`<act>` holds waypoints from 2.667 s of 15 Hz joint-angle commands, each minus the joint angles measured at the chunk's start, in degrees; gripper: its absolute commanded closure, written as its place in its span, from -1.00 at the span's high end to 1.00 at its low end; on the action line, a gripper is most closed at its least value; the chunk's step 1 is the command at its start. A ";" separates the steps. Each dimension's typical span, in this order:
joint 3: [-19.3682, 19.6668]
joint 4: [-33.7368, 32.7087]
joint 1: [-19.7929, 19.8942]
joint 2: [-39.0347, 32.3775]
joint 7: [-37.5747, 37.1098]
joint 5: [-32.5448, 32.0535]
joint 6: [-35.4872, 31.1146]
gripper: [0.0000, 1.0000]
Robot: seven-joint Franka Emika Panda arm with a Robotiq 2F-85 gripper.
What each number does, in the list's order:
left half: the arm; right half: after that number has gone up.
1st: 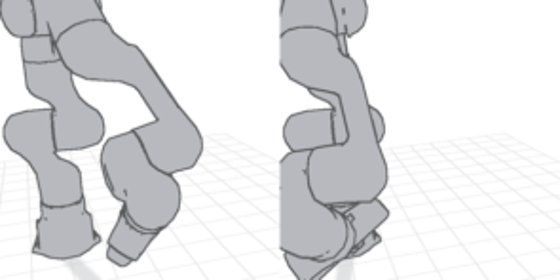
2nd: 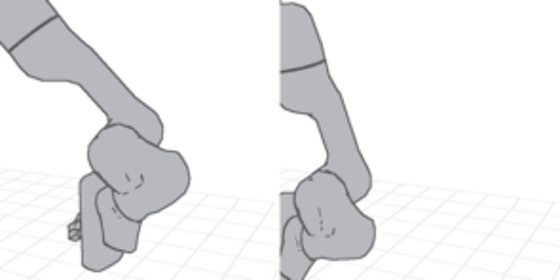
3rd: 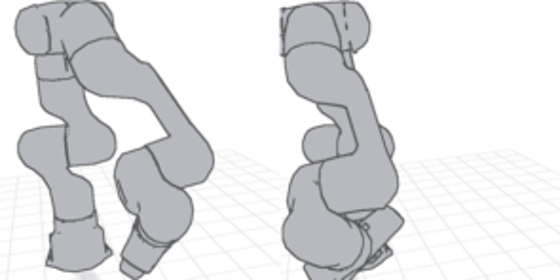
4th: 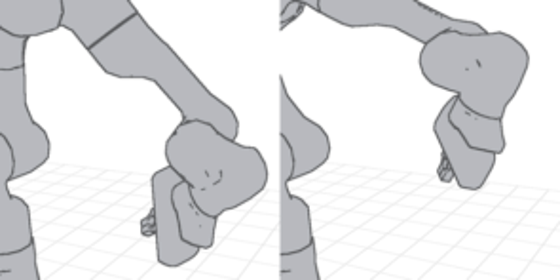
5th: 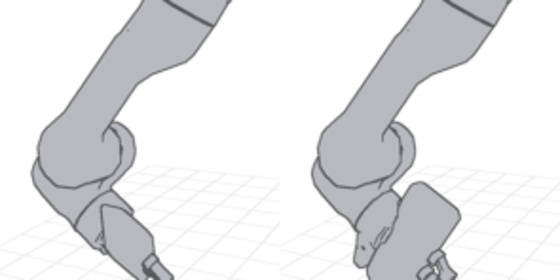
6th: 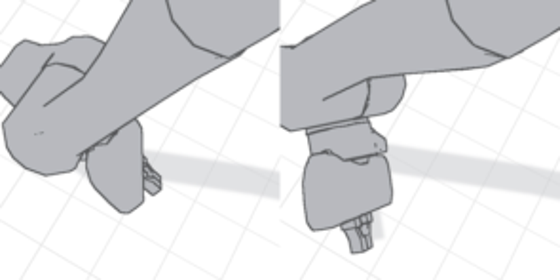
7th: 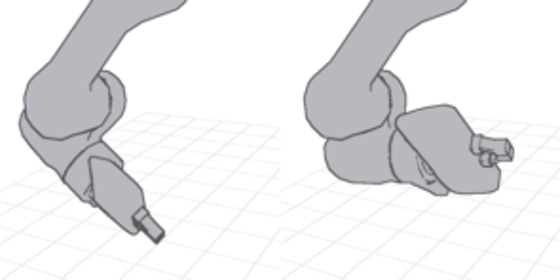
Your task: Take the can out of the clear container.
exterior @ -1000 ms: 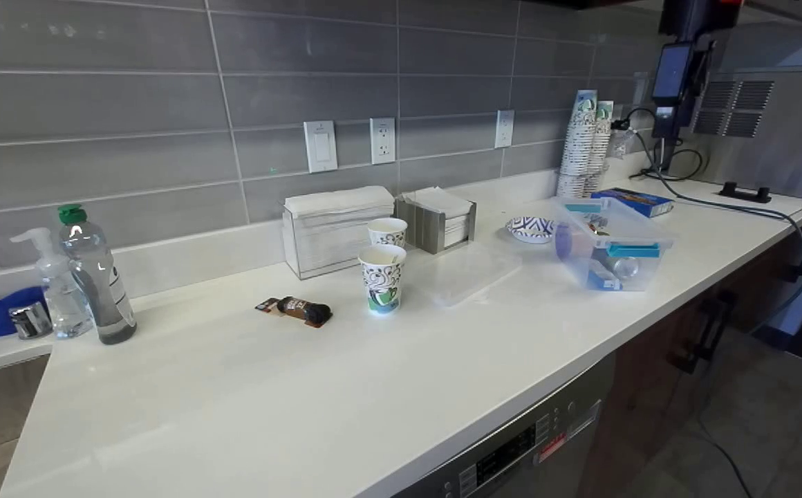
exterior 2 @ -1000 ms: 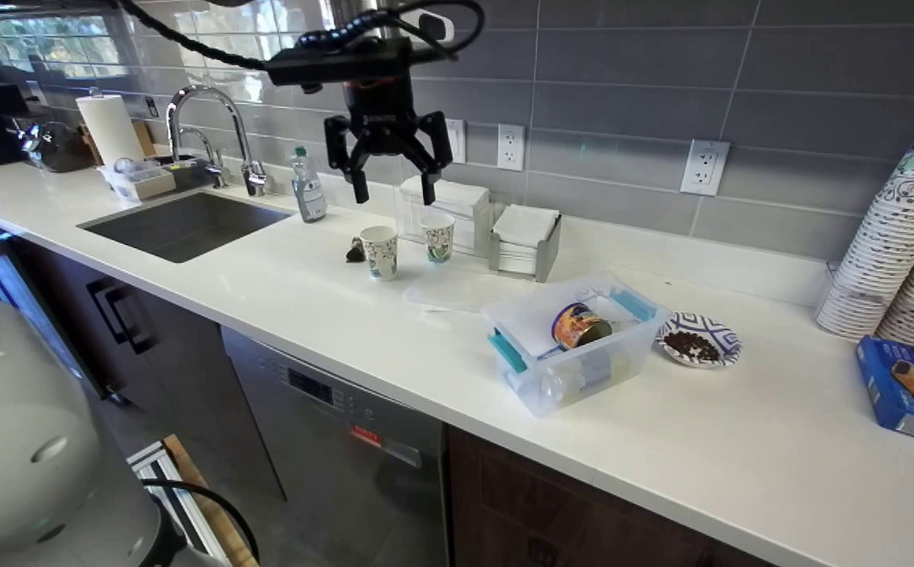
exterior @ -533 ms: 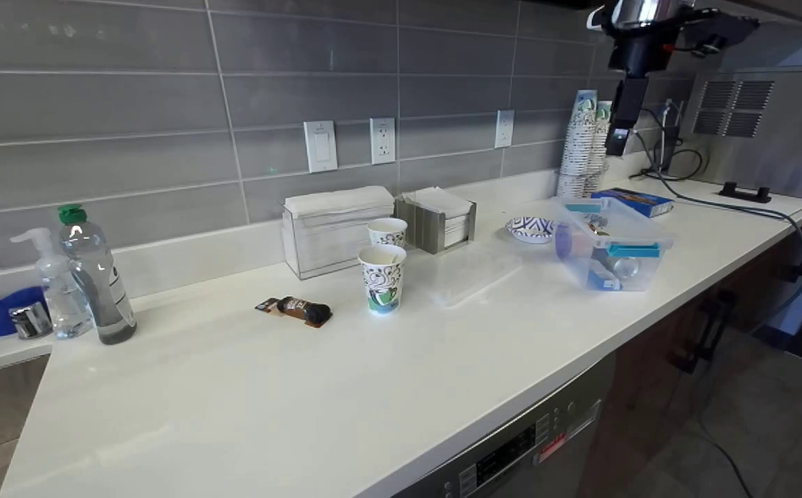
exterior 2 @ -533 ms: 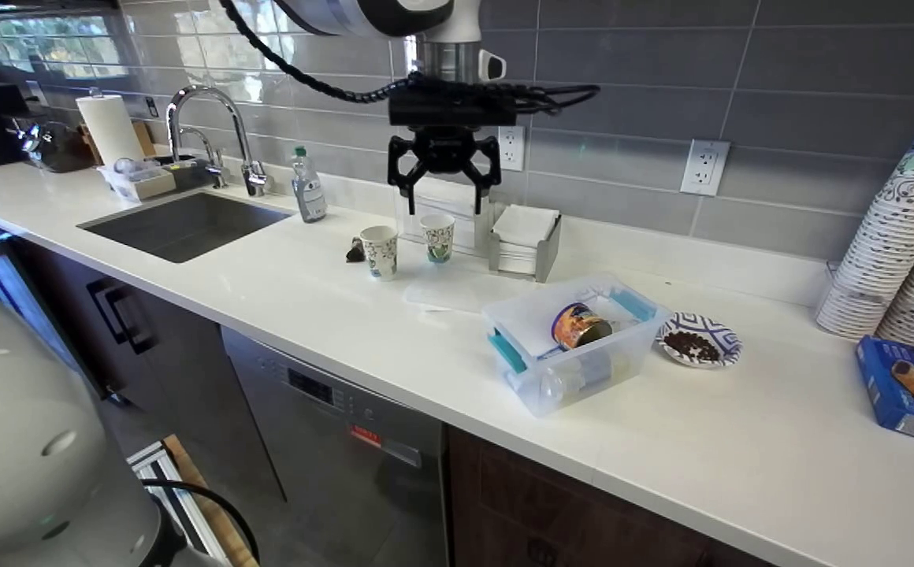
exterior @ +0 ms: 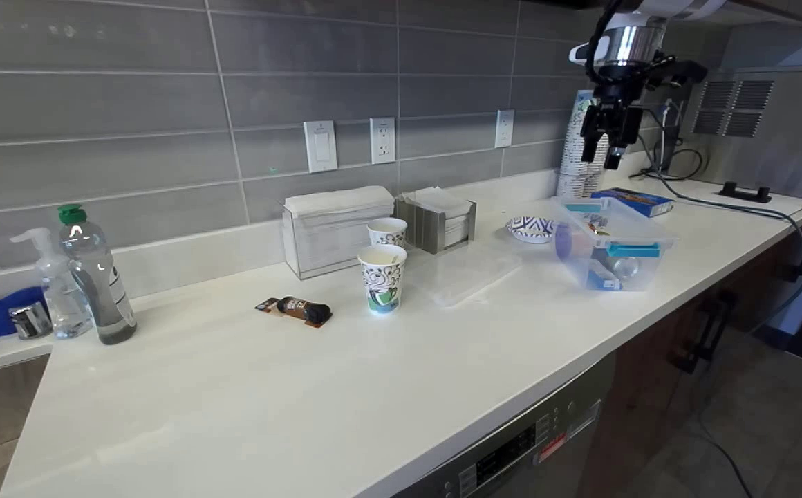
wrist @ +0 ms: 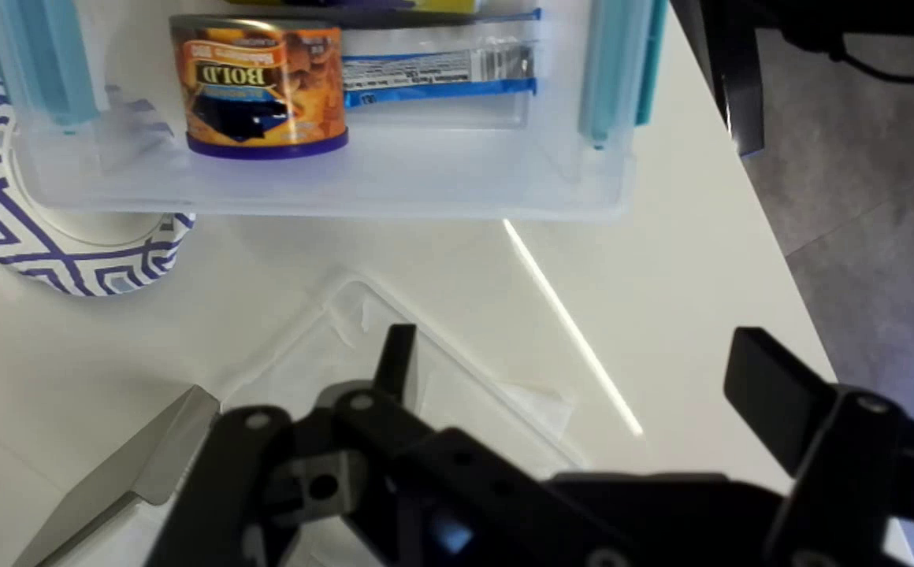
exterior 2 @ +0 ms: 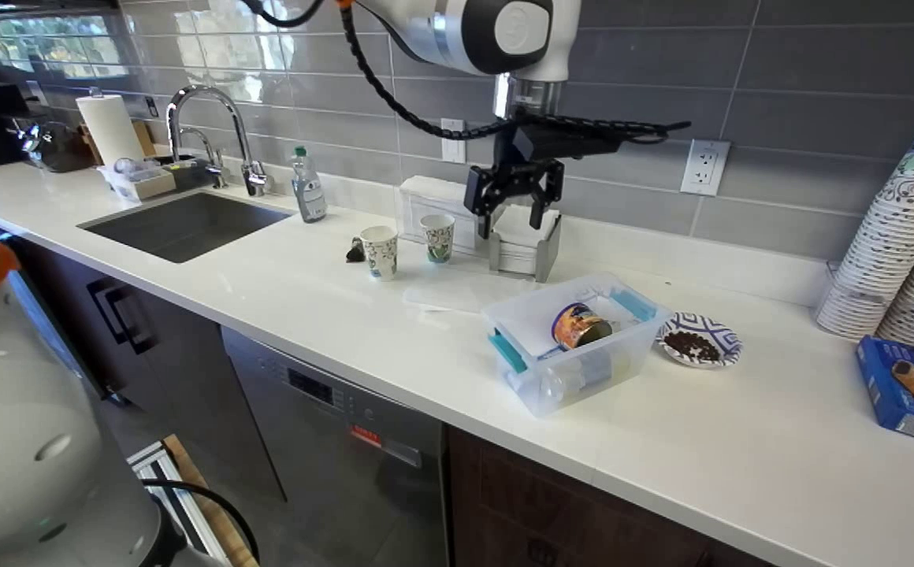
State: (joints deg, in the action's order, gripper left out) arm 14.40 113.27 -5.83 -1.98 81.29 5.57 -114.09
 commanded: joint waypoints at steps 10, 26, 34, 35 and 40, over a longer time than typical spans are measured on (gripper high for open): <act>-7.89 -14.15 14.68 -18.34 11.31 -1.66 -5.93 1.00; -11.55 -3.20 17.18 -20.01 6.48 2.02 -24.64 1.00; -17.42 -0.29 21.55 -22.98 11.04 6.72 -35.75 1.00; -18.09 -0.30 21.91 -23.37 11.58 6.97 -36.68 1.00; -19.06 -0.62 22.57 -24.91 13.04 5.12 -38.69 1.00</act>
State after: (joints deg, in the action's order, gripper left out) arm -3.76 112.57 15.62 -25.81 92.26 10.82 -151.02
